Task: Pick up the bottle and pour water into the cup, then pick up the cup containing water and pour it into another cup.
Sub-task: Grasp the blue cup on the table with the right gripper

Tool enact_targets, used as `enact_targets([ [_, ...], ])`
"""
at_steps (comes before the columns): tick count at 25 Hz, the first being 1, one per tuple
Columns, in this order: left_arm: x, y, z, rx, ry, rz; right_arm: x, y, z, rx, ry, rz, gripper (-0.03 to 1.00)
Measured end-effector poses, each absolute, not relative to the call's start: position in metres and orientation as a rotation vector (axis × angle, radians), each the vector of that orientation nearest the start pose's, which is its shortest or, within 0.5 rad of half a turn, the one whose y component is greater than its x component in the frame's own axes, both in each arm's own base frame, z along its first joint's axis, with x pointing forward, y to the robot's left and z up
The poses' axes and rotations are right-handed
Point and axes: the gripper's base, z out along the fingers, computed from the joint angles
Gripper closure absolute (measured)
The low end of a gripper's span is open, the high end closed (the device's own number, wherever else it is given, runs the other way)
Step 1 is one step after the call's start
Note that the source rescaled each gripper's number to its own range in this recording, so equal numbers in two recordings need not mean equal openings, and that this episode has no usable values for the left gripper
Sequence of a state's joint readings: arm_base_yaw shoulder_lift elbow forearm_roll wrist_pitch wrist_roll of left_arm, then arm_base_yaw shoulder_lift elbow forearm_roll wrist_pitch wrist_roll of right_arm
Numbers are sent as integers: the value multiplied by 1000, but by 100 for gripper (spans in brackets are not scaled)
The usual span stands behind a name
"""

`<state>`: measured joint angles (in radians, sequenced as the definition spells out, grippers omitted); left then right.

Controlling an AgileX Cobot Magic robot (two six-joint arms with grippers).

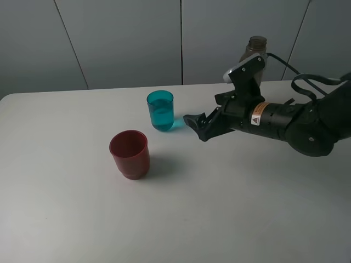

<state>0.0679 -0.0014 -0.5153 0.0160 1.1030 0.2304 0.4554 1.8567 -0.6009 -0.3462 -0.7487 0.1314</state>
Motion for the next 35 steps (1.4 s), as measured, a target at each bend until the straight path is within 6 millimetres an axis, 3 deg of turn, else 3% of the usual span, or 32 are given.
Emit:
enact_targets([
  [12,-9,1,278,167,2069,202,299,192,96,-771,1902,470,-3],
  [18,-9,1,278,167,2069,202,311,200,81,-777,1910,472,-3],
  [35,-9,1,278,167,2069,202,328,219,66,-823,1877,489,-3],
])
